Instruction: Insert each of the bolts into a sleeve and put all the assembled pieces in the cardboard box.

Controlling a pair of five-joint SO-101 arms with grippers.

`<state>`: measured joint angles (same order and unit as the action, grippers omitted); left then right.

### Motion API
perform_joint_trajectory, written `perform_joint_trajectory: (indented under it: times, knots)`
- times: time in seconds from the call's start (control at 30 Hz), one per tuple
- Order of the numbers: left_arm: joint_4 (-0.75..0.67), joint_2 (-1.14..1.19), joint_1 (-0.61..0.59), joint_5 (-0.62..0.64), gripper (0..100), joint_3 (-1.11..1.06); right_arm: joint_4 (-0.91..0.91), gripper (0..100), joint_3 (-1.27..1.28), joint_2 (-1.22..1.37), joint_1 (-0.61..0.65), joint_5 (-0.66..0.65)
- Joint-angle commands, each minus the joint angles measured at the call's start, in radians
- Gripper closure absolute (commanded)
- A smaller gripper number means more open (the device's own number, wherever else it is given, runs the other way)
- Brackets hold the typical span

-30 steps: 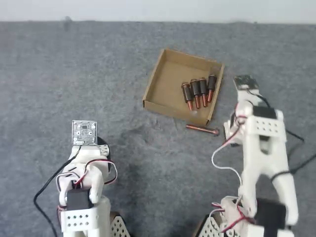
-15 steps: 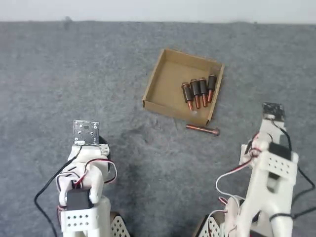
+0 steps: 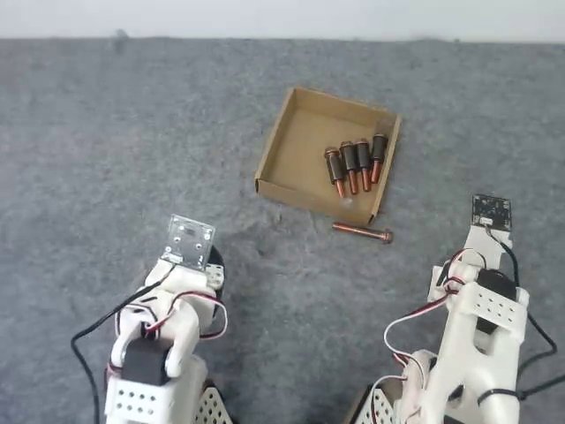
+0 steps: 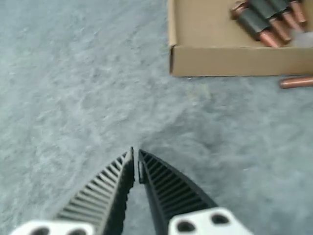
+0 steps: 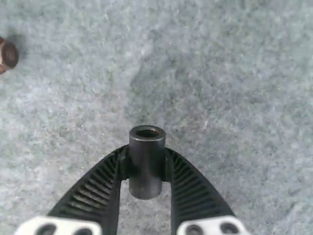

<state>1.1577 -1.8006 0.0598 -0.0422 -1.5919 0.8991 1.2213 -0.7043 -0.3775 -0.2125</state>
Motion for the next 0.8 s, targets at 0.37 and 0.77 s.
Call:
perform_joint_trajectory:
  times: [0.37, 0.77]
  knots:
    - [-0.023, 0.485, 0.123, -0.003, 99, 0.383, -0.019, 99.3, -0.009, -0.038, -0.015, -0.002]
    - [-0.080, 1.017, 0.496, 0.252, 99, 0.644, -0.019, 99.3, -0.008, -0.035, -0.016, -0.002]
